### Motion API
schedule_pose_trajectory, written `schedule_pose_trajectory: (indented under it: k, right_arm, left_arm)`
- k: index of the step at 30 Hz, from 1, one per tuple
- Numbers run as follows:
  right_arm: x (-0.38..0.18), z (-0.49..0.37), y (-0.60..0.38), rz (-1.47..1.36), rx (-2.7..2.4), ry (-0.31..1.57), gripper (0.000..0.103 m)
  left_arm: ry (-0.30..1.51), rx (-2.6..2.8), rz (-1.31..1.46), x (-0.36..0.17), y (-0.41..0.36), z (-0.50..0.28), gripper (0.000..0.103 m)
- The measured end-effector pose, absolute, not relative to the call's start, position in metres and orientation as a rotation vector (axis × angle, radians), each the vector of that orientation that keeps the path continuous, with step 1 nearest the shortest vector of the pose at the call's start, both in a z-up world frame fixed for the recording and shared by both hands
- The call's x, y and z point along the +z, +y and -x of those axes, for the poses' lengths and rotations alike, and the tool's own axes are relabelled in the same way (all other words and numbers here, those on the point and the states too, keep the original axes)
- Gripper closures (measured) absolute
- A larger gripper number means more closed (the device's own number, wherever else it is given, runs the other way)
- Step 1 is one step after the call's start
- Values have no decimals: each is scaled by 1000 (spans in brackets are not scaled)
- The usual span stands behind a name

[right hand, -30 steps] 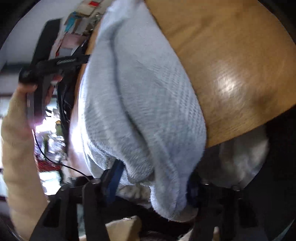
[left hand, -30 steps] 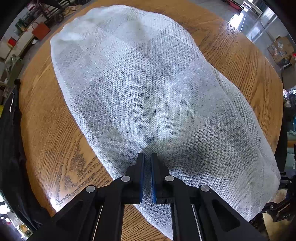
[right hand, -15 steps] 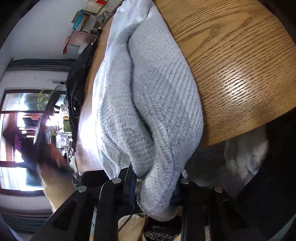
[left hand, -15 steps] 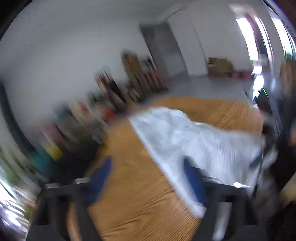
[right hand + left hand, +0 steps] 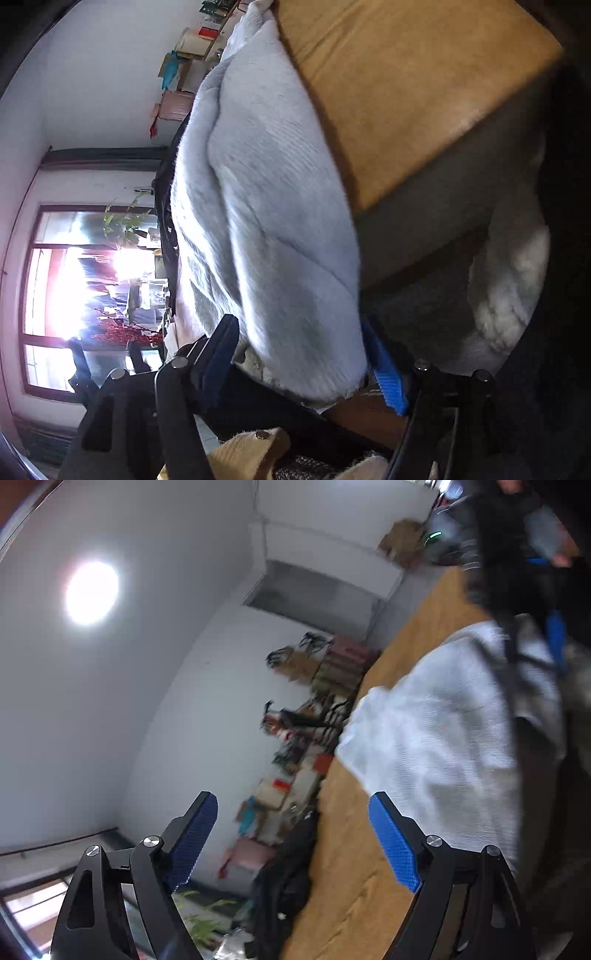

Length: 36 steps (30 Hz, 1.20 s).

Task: Fold clothes
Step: 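Lift the folded sweater bundle with both grippers and turn it over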

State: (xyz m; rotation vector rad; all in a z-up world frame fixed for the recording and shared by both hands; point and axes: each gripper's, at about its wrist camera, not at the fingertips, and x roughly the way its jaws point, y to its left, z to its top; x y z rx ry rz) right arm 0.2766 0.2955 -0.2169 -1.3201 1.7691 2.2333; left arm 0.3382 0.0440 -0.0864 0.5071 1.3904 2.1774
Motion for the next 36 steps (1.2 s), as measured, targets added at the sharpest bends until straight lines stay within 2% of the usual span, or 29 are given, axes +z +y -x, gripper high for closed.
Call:
schedule_pose_trajectory:
  k: [5, 7, 10, 14, 17, 24, 36]
  right_arm:
    - [-228, -267, 286, 1332, 2249, 1738, 25]
    - [-232, -259, 282, 1328, 2256, 1724, 26]
    - [-241, -251, 279, 1307, 2237, 1784, 29]
    - [-245, -250, 279, 1277, 2235, 1892, 71]
    - [-237, -251, 280, 1239, 2264, 1932, 85]
    - [-201, -247, 283, 1129, 2361, 1989, 88]
    - [-145, -227, 279, 976, 2495, 1989, 88]
  left_arm:
    - [1234, 2103, -517, -76, 78, -328, 19]
    - [1252, 1989, -514, -77, 83, -338, 19]
    - [1384, 1838, -513, -103, 88, -338, 19]
    - [1495, 1686, -471, -133, 84, -341, 19]
    - [1510, 1643, -419, -146, 82, -345, 19]
    - [1442, 1690, -372, -156, 92, -349, 19]
    - [1515, 1923, -470, -194, 140, -345, 19]
